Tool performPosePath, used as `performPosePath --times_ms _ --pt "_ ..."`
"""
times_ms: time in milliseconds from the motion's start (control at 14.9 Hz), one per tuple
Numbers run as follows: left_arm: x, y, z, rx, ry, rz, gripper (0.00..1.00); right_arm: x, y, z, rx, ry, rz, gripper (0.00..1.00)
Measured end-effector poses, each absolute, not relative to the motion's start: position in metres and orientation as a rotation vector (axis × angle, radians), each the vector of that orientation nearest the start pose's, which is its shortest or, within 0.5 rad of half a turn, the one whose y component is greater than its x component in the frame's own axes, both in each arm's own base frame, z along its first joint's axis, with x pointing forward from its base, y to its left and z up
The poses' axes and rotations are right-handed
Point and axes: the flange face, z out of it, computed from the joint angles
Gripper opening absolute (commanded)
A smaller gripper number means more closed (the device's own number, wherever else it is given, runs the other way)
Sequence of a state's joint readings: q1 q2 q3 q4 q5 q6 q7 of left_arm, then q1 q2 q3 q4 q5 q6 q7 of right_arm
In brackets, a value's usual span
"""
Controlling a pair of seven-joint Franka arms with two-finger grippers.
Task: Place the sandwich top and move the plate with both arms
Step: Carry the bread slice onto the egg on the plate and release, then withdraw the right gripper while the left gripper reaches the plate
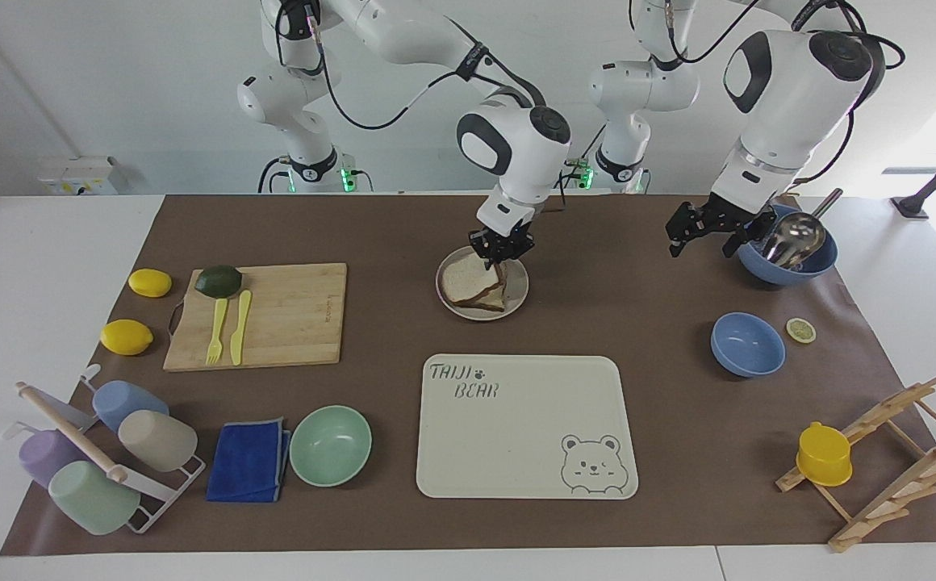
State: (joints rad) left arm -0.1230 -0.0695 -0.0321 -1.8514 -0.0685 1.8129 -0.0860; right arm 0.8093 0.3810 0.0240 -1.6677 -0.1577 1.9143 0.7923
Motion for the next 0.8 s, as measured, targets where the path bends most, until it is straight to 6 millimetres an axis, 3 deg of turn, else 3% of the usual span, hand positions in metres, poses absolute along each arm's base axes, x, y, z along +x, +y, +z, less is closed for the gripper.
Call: performPosePath --times_ms 67,134,335,536,670,804 --pt "0.537 -0.091 0.550 -3.208 0.088 -0.040 1.00 0.445 0.470 0.375 -3.320 -0.162 -0.015 0.85" --pt "0.537 -0.092 0.551 -3.209 0.090 -0.046 1.00 0.445 0.471 0.375 -3.311 -0.145 -0.008 1.00" --pt "0.538 -0.093 0.553 -3.210 0.093 -0.062 1.00 0.448 0.472 0.379 -3.289 -0.121 -0.026 1.00" --pt "0.538 -0.094 0.553 -3.218 0.091 -0.067 1.00 0.466 0.461 0.417 -3.237 -0.043 -0.102 1.00" --pt "0.538 -0.096 0.554 -3.243 0.083 -0.066 1.00 0.491 0.417 0.460 -3.220 0.071 -0.133 1.00" --pt "0.538 -0.099 0.553 -3.251 0.087 -0.062 1.00 0.521 0.346 0.503 -3.230 0.115 -0.121 1.00"
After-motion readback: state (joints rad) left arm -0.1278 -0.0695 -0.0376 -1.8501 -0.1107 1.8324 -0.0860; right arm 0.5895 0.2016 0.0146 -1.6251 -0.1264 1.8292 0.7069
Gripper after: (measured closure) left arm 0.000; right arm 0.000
